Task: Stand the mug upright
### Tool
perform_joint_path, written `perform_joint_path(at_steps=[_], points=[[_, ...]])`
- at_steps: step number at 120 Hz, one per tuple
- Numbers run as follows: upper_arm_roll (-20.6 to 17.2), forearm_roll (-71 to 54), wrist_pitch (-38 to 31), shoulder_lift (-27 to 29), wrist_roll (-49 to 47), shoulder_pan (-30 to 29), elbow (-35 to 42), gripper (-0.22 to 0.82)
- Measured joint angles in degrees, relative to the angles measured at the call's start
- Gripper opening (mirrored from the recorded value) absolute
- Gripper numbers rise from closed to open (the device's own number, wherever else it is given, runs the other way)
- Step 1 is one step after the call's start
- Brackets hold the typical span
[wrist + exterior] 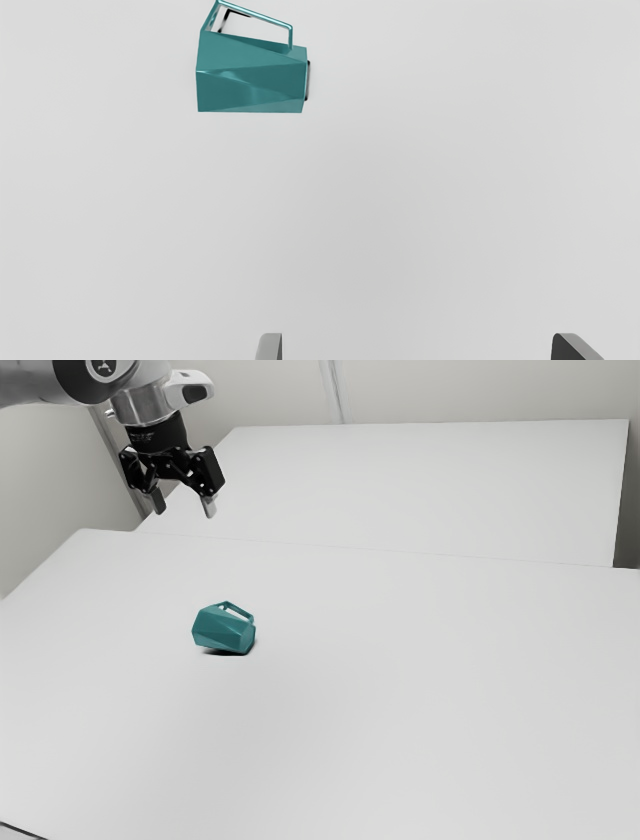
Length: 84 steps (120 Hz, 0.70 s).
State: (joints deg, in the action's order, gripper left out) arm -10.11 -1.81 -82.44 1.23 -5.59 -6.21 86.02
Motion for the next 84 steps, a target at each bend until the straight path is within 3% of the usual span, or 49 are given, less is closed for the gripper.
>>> perform_joint_path(at_steps=[24, 52, 84], points=[[0.18, -0.19, 0.03, -0.62, -0.05, 0.22, -0.41, 0.59], [3.04, -0.39, 0.31, -4.48, 0.09, 2.32, -3.53, 0.59], [3.69, 0.02, -0.18, -7.95, 1.99, -6.81, -4.08, 0.59]])
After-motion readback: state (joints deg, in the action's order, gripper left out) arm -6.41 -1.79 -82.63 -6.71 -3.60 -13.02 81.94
